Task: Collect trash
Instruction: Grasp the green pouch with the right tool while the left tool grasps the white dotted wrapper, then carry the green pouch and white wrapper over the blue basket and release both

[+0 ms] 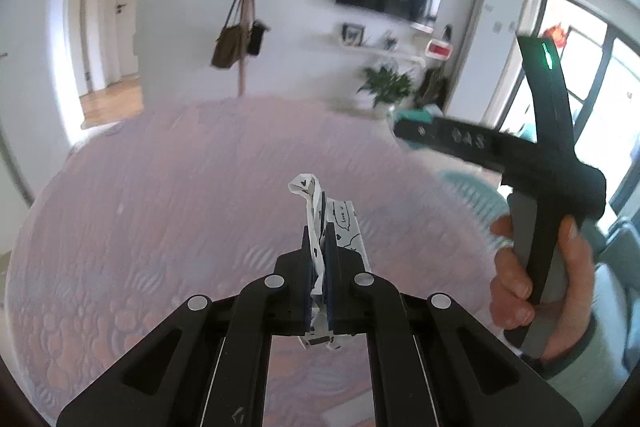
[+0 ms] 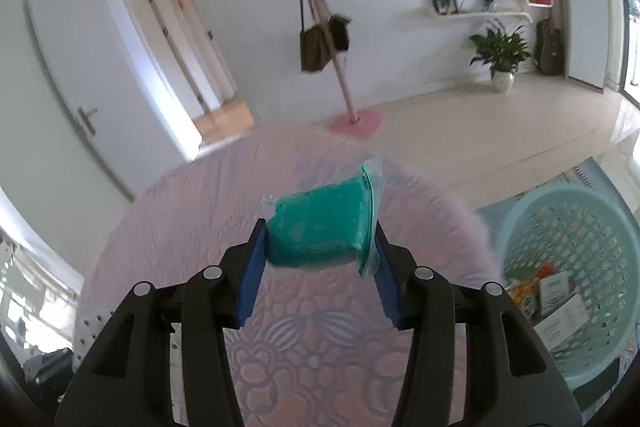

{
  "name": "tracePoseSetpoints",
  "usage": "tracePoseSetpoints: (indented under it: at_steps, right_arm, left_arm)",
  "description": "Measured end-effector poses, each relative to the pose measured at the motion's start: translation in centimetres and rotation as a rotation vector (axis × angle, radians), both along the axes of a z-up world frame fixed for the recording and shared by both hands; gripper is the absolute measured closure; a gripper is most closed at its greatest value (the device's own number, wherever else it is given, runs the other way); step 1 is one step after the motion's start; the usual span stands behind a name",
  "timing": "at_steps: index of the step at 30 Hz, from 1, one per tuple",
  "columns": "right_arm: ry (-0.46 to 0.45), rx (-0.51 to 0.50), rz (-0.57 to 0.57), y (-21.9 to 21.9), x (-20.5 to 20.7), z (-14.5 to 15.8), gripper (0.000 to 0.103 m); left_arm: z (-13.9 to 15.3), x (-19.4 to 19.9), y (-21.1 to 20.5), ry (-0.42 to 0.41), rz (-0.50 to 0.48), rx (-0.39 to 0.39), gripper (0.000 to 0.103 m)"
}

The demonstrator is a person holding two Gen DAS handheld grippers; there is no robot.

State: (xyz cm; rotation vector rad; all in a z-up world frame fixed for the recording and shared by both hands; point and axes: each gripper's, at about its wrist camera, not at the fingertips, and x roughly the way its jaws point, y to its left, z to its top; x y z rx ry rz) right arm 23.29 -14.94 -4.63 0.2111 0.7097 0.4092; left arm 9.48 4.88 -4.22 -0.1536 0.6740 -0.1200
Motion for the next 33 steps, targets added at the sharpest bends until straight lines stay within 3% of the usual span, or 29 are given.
tracePoseSetpoints:
  at_steps: [7, 12, 16, 20, 26, 33]
  right_arm:
    - [-0.071, 0.023, -0.135, -7.3, -1.1, 3.0, 0.057]
    - [-0.084, 0.031, -0.235, -12.5, -1.7, 3.6, 0.057]
    - [-0.054, -0.024, -0.32, -16.1, -1.6, 2.9, 0.057]
    - [-0.007, -0.092, -0.381, -18.3, -1.4, 1.4, 0.057]
    - [0.121, -0.114, -0.423, -21.5, -0.1, -1.7, 0.057]
    - [0.217, -0.096, -0.465, -23.7, 1.0, -4.4, 0.055]
  left_arm:
    - [4.1, 2.0, -3.5, -0.102, -0.069, -0.018, 0.1]
    - [5.8, 4.6, -7.6, -0.143, -0.127, 0.0, 0.1]
    - [6.3, 6.3, -10.7, -0.157, -0.183, -0.007, 0.1]
    - [6.1, 8.5, -13.9, -0.137, -0.249, -0.025, 0.1]
    - [4.1, 11.4, -17.6, -0.069, -0.317, -0.052, 0.1]
    - [1.4, 14.0, -20.2, 0.011, -0.351, -0.019, 0.099]
